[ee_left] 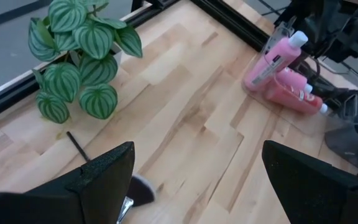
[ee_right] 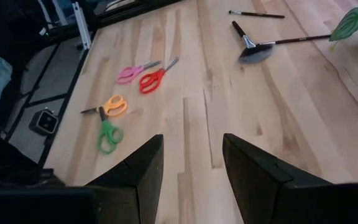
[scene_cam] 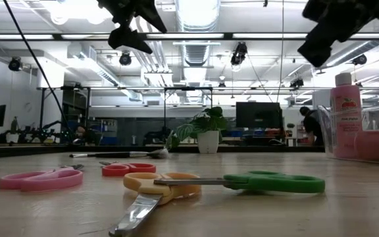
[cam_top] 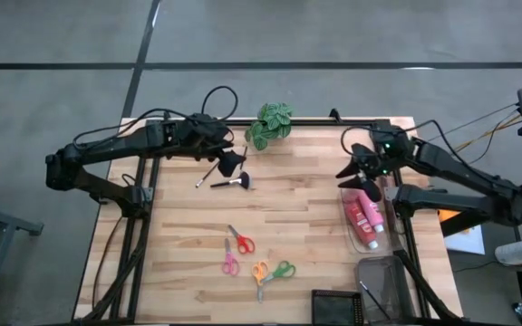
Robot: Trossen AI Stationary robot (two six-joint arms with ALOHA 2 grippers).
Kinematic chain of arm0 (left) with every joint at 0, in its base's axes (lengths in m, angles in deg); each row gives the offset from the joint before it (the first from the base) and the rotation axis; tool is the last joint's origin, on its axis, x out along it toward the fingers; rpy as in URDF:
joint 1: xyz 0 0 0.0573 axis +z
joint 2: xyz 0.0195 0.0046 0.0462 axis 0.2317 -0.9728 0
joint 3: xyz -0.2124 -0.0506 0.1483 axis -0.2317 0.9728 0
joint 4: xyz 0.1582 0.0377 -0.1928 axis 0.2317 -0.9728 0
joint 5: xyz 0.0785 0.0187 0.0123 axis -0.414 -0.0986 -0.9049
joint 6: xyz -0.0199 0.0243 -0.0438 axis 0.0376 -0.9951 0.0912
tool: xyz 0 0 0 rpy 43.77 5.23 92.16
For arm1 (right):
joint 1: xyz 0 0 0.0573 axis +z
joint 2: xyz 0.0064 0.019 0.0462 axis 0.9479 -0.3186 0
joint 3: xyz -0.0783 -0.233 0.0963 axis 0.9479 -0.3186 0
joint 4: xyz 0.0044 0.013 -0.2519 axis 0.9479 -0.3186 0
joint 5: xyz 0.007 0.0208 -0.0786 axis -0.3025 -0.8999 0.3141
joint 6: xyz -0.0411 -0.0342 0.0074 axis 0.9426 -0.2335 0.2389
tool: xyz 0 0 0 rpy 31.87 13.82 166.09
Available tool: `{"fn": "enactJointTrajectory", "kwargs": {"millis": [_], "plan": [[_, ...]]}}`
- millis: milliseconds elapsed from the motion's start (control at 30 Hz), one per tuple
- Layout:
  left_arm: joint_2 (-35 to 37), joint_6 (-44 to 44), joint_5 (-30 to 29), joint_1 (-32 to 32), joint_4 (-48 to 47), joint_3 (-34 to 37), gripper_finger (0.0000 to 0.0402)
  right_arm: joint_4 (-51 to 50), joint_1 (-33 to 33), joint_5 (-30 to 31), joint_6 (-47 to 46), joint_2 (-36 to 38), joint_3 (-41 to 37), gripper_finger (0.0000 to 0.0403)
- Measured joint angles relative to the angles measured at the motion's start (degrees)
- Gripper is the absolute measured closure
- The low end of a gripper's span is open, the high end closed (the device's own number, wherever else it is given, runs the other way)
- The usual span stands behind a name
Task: Pick & Place Paint Supplies
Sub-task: Put the black paint brush into the gray bin
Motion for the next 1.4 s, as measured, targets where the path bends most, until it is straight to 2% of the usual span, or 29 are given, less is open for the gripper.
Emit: {"fn": "enactJointTrajectory", "kwargs": {"millis": [333, 867, 1400], "plan": [[0.0, 1.7, -0.2, 0.0, 0.8, 0.0, 0.0045, -8.5, 0.0, 0.0, 0.0, 7.0, 0.0, 0.0241], [0.0, 4.3, -0.2, 0.0, 0.9, 0.0, 0.0045, -8.4, 0.0, -0.2, 0.2, 18.9, -0.1, 0.0241], [0.0, 4.5, -0.2, 0.0, 0.9, 0.0, 0.0045, -8.5, 0.0, -0.4, 0.2, 35.5, 0.0, 0.0241]]}}
